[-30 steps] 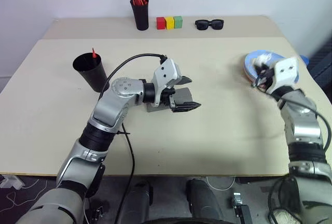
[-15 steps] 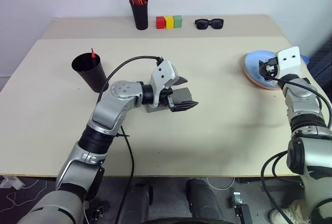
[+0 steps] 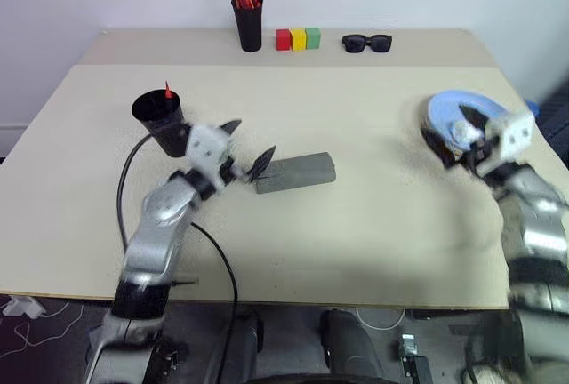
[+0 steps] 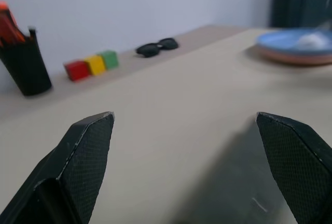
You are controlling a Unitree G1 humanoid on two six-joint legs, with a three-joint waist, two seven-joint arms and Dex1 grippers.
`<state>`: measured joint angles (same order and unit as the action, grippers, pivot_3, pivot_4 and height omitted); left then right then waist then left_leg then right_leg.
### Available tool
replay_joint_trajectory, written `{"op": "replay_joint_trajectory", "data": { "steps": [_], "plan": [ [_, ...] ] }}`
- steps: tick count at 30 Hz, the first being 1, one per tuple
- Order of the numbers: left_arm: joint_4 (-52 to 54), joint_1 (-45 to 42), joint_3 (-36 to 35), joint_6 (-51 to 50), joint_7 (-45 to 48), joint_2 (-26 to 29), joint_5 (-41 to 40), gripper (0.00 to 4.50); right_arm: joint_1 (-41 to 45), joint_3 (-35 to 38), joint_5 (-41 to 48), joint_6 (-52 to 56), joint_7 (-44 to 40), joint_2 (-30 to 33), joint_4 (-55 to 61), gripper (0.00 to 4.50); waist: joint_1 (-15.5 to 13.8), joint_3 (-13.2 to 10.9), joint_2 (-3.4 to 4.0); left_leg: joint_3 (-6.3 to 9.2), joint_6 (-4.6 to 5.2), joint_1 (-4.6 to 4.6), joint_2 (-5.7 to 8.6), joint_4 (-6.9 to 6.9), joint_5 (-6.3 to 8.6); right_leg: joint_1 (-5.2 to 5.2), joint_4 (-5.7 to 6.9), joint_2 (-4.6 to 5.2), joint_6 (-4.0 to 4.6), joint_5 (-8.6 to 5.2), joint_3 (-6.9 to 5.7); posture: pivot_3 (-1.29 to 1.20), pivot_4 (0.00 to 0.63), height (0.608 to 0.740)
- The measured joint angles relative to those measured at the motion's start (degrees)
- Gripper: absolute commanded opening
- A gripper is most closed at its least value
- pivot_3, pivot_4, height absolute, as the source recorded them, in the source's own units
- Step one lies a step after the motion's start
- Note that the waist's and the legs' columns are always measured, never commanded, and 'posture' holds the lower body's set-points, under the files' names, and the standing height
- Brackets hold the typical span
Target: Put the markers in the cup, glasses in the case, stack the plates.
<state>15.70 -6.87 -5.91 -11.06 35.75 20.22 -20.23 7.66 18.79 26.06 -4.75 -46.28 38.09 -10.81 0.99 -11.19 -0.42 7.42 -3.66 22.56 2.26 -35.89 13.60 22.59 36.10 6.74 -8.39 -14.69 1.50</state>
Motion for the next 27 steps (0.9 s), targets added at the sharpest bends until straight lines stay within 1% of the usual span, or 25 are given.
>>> {"op": "replay_joint_trajectory", "data": {
  "steps": [1,3,5,7,8,11,14,20,27],
  "plan": [
    [1.1,3.4,-2.0,0.0,1.2,1.8,-1.5,4.50,-4.7,1.3,1.7,2.4,-0.4,0.4,4.6,4.22,0.1,0.0,0.08,-0.05,0.00,-0.04,-0.01,-0.03,0.00,-0.01,0.04,0.00,0.05,-0.01,0.03,0.00,0.150,0.740],
    [2.8,7.4,-5.2,0.0,2.4,3.3,-3.9,4.50,-10.2,4.4,3.8,5.0,-1.2,1.8,10.4,4.22,0.0,0.0,0.15,-0.15,0.00,-0.10,-0.02,-0.16,0.00,-0.12,0.00,0.00,0.35,-0.09,0.08,0.00,0.150,0.740],
    [5.0,11.5,-7.3,0.7,4.0,4.7,-5.6,4.50,-15.5,6.9,5.0,5.7,-3.1,3.0,15.5,4.22,-0.1,0.1,0.03,-0.17,-0.02,-0.26,-0.08,-0.28,0.02,-0.40,-0.08,-0.01,0.39,-0.17,0.07,0.00,0.150,0.740],
    [5.9,16.1,-9.7,1.2,5.6,5.7,-7.0,4.50,-20.7,9.1,6.5,6.3,-4.8,3.0,18.6,4.22,-0.2,0.2,-0.10,-0.24,-0.03,-0.25,-0.14,-0.29,0.02,-0.43,-0.14,0.00,0.33,-0.25,0.07,0.00,0.150,0.740],
    [5.9,17.5,-10.6,1.3,6.0,5.9,-7.4,4.50,-22.0,9.7,7.0,6.9,-5.2,2.9,18.9,4.22,-0.2,0.2,-0.10,-0.27,-0.03,-0.22,-0.14,-0.30,0.02,-0.41,-0.18,0.02,0.35,-0.25,0.07,0.00,0.150,0.740],
    [6.5,20.1,-12.0,1.6,7.2,7.0,-8.0,4.50,-24.3,11.4,8.0,7.1,-7.2,2.8,18.9,4.22,-0.3,0.2,-0.09,-0.36,-0.02,-0.16,-0.15,-0.26,0.02,-0.36,-0.28,0.07,0.56,-0.11,0.08,0.00,0.150,0.740],
    [6.9,22.2,-13.3,2.3,8.1,7.5,-8.3,4.50,-26.7,12.2,8.0,6.3,-9.3,1.9,18.0,4.22,-0.4,0.2,-0.10,-0.37,0.02,-0.13,-0.16,-0.08,0.03,-0.32,-0.45,0.06,0.54,-0.11,0.06,0.00,0.150,0.740],
    [6.9,23.2,-13.0,3.7,8.0,7.4,-7.9,4.50,-28.7,12.2,7.9,5.2,-12.2,1.0,15.3,4.22,-0.4,0.2,-0.09,-0.43,0.03,-0.10,-0.16,-0.12,0.04,-0.34,-0.53,0.06,0.53,-0.11,0.06,0.00,0.150,0.740],
    [6.9,24.6,-12.9,4.3,7.3,6.7,-7.8,4.50,-30.2,12.2,7.9,5.0,-12.5,0.0,15.7,4.22,-0.4,0.2,-0.07,-0.45,0.03,-0.09,-0.18,-0.08,0.05,-0.32,-0.56,0.06,0.54,-0.11,0.06,0.00,0.150,0.740]
  ]
}}
